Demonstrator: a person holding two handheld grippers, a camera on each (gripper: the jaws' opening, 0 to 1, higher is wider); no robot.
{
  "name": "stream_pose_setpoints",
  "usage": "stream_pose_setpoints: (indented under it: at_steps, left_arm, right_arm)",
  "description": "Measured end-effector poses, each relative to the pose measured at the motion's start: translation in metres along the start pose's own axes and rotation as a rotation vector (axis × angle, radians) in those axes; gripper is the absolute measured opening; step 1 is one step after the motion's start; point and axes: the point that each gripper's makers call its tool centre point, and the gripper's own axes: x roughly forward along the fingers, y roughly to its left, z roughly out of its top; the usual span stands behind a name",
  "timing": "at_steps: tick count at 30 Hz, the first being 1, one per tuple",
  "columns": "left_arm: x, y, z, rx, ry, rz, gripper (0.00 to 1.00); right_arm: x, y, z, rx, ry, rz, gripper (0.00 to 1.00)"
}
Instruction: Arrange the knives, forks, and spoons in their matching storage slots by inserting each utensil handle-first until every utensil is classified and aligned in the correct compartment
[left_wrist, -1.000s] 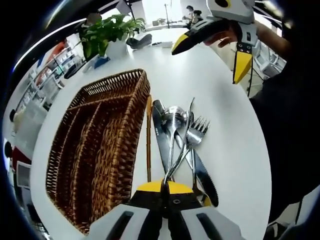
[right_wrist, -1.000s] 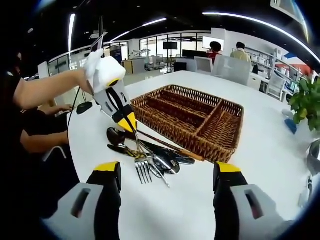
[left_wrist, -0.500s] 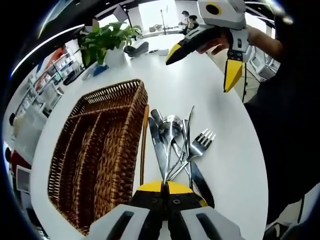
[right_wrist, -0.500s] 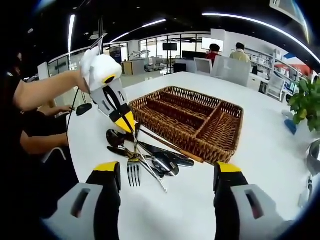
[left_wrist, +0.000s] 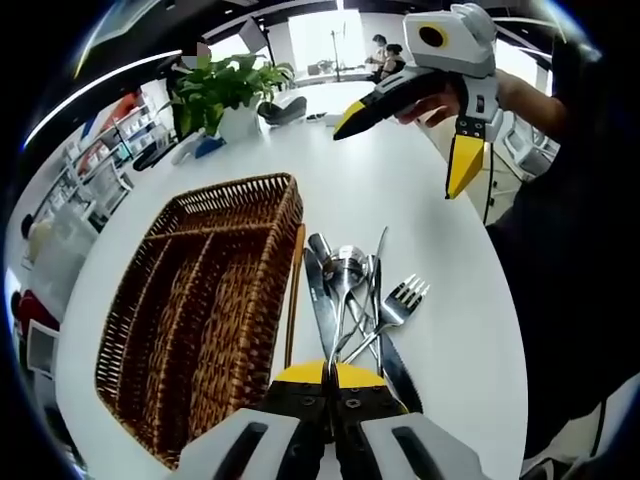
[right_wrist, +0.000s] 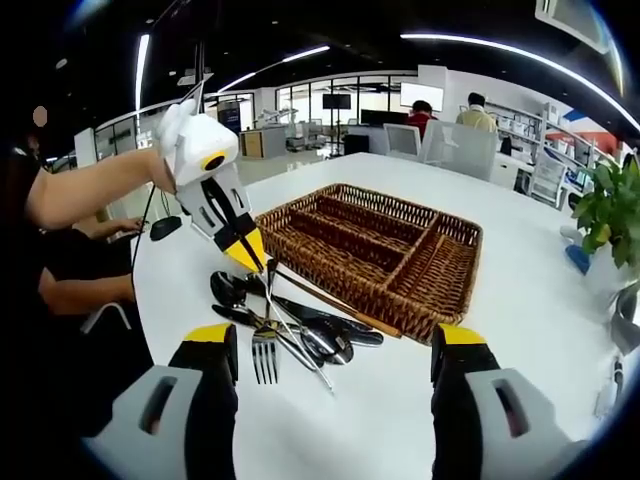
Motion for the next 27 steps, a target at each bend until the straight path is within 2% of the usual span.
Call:
stream_pose_setpoints:
  at_steps: [11,23,27]
  left_arm:
    - [-0.014,0.006,0.008,-0.049,-0.067,0.01,0.0]
    - [-0.038,0.034,0.006,-0.11,-0.106,0.07,0.0]
    - [-0.043,0.044,0.004,-0.133,-0.1,0.09,0.0]
  right_arm:
    - [-0.003,-0.001,0.01,-0.007,-0.021,-0.014,0.82]
    - [-0.007,-0.008,0.023,-0.005,-0.055,-0.042,0.85]
    - [-0.009,-0.01,0.026,-0.003,-0.063,-0.049,0.85]
